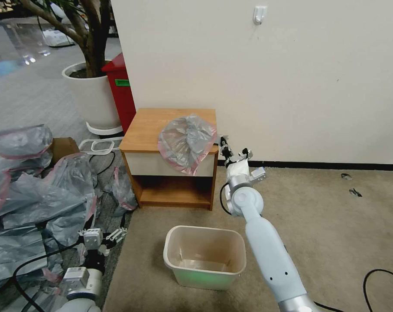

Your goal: Pick up the garbage bag from the table and place it over the trash can.

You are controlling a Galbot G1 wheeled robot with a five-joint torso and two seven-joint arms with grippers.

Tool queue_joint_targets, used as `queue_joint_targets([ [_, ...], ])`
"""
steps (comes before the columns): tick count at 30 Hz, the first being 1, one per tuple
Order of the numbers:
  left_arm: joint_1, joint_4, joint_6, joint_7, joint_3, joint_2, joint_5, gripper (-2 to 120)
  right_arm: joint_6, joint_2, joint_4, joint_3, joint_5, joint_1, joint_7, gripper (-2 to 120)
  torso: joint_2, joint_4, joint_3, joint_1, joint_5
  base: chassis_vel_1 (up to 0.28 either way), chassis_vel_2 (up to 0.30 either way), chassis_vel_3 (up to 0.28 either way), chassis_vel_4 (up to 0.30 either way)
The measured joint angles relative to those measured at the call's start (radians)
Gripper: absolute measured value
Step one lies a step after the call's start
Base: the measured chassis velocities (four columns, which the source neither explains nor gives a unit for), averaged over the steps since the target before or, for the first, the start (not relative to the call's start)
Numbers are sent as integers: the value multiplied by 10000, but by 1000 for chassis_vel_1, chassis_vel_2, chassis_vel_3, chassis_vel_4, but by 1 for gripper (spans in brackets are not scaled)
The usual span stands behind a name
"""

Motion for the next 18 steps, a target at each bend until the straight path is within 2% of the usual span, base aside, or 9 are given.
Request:
queue_joint_targets([
  [2, -6, 24, -20, 0, -3, -5, 0, 100, -282, -265, 834, -184, -105, -471, 508, 0, 0, -1, 0, 0, 0, 0, 0, 0, 0],
  [3, -6, 24, -20, 0, -3, -5, 0, 100, -282, -265, 834, -184, -105, -471, 508, 0, 0, -1, 0, 0, 0, 0, 0, 0, 0],
  [6, -13, 99, -82, 0, -7, -10, -4, 100, -806, -815, 2328, -576, -292, -1326, 1634, 0, 0, 0, 0, 0, 0, 0, 0, 0, 0],
  [7, -13, 99, -82, 0, -7, -10, -4, 100, -806, -815, 2328, -576, -292, -1326, 1634, 0, 0, 0, 0, 0, 0, 0, 0, 0, 0],
  [11, -58, 131, -113, 0, -5, -13, -11, 100, -1423, -1534, 3754, -1194, -358, -2176, 3332, 0, 0, 0, -1, -1, 0, 0, 0, 0, 0],
  [12, -58, 131, -113, 0, -5, -13, -11, 100, -1423, -1534, 3754, -1194, -358, -2176, 3332, 0, 0, 0, -1, -1, 0, 0, 0, 0, 0],
  [14, -64, 133, -120, 0, -2, -31, -14, 100, -1920, -1899, 4458, -1487, -347, -2592, 4084, 0, 0, -1, -1, -1, 2, 0, 0, 0, 0],
  [15, -64, 133, -120, 0, -2, -31, -14, 100, -1920, -1899, 4458, -1487, -347, -2592, 4084, 0, 0, -1, -1, -1, 2, 0, 0, 0, 0],
  [18, -45, 176, -184, 0, -26, -55, -23, 100, -2879, -2597, 5834, -2065, -540, -3617, 4761, 0, 1, 0, -1, -1, -1, 0, 0, 0, 0],
])
